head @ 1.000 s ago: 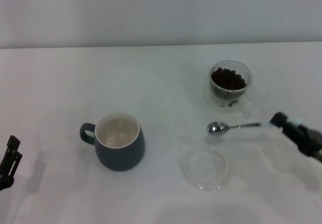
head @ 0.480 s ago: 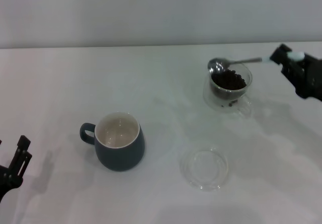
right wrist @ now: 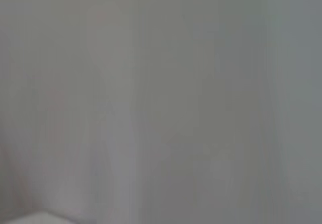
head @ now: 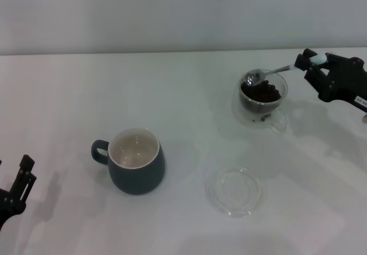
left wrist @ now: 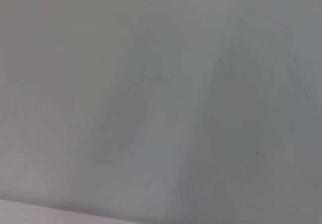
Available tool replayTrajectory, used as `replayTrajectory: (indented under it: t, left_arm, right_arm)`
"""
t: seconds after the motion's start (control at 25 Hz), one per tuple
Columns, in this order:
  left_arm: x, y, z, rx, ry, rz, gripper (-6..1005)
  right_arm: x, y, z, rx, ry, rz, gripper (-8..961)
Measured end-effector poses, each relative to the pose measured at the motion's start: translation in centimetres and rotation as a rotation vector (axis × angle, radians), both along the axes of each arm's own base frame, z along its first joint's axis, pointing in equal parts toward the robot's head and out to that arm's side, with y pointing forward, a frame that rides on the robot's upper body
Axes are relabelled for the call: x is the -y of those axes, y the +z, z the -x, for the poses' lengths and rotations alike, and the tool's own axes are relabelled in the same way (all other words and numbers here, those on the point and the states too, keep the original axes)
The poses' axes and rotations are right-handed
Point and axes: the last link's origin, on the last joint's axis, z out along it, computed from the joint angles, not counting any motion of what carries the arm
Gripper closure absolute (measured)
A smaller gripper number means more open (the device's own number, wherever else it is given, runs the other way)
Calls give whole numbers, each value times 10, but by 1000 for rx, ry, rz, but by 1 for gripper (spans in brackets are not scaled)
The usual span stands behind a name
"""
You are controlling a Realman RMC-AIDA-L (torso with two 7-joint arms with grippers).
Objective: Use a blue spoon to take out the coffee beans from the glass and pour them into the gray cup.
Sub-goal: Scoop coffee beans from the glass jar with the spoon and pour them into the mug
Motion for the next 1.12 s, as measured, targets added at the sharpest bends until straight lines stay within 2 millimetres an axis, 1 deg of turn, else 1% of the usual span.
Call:
replayTrajectory:
  t: [0.32, 0.52, 0.72, 0.92, 1.12]
  left_arm:
    - [0, 1, 2, -3, 10, -2, 298]
    - [0, 0, 3, -5, 17, 3, 298]
    - [0, 0, 3, -6, 17, 2, 299]
    - [0, 0, 3, -5, 18, 0, 299]
    - [-1, 1, 3, -5, 19, -1, 299]
  right_arm:
    - [-10, 5, -7, 55, -59, -32, 805]
    - [-12, 6, -9, 91, -68, -37, 805]
    - [-14, -2, -8, 161, -62, -4, 805]
    - [-14, -11, -8, 195, -73, 29, 805]
    - [-15, -12, -11, 143, -133, 57, 805]
